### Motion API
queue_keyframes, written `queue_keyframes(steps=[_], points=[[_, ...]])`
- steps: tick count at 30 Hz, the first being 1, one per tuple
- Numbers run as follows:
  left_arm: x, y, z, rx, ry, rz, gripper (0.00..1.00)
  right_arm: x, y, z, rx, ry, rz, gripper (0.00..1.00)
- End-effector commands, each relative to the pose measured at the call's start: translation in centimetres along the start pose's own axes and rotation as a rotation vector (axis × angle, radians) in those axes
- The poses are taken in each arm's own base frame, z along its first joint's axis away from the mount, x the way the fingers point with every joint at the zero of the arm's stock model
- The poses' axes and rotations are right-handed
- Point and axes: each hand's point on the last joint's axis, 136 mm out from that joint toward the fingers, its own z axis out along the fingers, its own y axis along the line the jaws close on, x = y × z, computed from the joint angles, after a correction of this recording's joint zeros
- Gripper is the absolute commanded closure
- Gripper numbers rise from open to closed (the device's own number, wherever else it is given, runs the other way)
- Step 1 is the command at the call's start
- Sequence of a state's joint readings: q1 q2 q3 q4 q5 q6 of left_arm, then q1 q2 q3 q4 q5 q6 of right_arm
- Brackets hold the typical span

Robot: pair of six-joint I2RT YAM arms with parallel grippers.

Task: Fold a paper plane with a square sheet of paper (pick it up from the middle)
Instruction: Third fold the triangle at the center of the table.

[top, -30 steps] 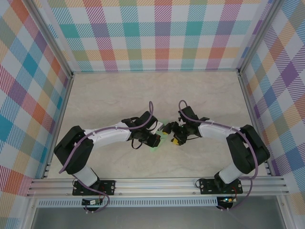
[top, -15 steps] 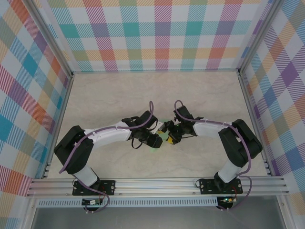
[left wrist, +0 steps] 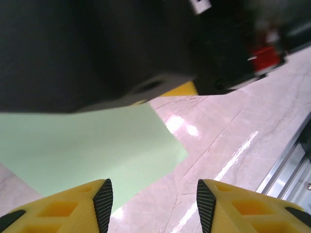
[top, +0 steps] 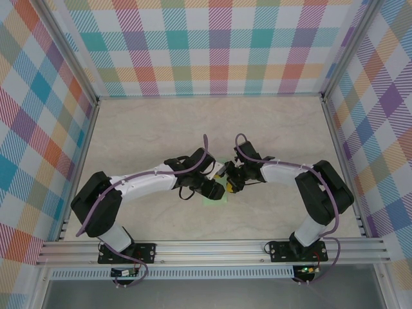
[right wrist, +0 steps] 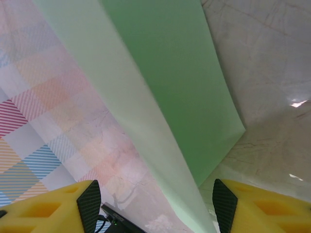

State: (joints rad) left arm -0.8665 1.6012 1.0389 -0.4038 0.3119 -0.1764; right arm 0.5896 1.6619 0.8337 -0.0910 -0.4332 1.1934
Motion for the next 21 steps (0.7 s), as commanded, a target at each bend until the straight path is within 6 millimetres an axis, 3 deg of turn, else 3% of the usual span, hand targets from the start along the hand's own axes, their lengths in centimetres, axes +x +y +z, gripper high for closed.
queue_keyframes(steps=[1, 9, 21], points=[[-0.1, -0.6, -0.5, -0.054, 0.004, 0.072, 0.49, 0.2, 0.9, 0.1, -0.015, 0.019, -0.011, 0.35], [1.0, -1.5, 0.8, -0.129, 0.033, 0.181, 0.47, 0.2, 1.1, 0.1, -0.021, 0.024, -0.007, 0.37], [3.0, -1.9, 2.6, -0.411, 0.009, 0.454, 0.43, 0.2, 1.6, 0.2, -0.034, 0.032, -0.013, 0.38]])
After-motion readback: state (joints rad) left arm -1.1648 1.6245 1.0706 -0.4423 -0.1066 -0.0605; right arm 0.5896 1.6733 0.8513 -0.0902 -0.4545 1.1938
